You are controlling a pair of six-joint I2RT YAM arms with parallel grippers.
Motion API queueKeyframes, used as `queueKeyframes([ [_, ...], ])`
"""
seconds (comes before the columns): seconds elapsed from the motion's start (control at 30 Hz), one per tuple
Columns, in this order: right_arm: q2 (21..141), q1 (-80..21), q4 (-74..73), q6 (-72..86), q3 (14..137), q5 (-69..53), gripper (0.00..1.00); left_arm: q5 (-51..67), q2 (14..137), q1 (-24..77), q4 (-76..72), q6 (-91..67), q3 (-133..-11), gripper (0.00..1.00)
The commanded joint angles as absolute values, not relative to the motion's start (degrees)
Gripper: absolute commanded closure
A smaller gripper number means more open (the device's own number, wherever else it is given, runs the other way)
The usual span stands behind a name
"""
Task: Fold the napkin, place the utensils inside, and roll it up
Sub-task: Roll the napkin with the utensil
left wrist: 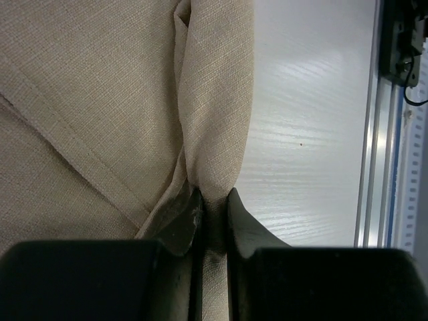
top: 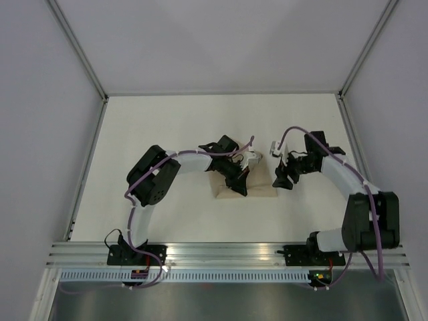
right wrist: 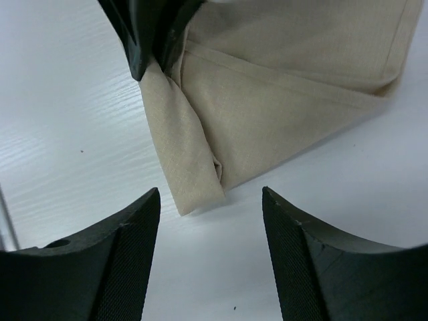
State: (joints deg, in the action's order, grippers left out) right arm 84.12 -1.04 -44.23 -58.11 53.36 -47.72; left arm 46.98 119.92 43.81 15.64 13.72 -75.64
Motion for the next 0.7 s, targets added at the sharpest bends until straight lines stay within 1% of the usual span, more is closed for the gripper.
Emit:
queueKeyframes([
  [0.0,72.8,-6.0,-26.0,-58.3,45.1,-41.4,0.31,50.1,125.4,42.7,23.6,17.6,-74.6,0.98],
  [0.03,70.9,-9.1,-22.3,-57.9,41.4,-37.5,0.30,51.5,125.8,42.3,23.6,17.5,-74.7,0.98],
  [0.1,67.8,-12.8,-19.6,-57.9,37.6,-34.6,0.29,52.0,126.6,42.1,23.6,17.2,-74.8,0.98],
  [0.13,67.2,-16.2,-18.5,-58.0,36.8,-33.4,0.29,52.4,126.8,41.8,23.6,17.2,-74.8,0.98],
  [0.3,69.6,-25.2,-14.7,-58.4,33.8,-27.2,0.28,53.7,127.5,41.0,23.8,17.0,-74.8,0.98],
  [0.4,72.0,-27.5,-12.4,-59.1,32.3,-24.8,0.30,53.7,127.6,40.8,24.1,17.0,-74.9,0.98],
  [0.6,73.7,-31.0,-10.6,-58.8,31.6,-23.7,0.31,53.8,127.9,40.6,24.8,17.4,-75.3,0.98],
  [0.67,74.5,-31.6,-10.5,-59.0,31.5,-23.5,0.34,54.0,127.9,40.6,24.9,17.4,-75.3,0.98],
])
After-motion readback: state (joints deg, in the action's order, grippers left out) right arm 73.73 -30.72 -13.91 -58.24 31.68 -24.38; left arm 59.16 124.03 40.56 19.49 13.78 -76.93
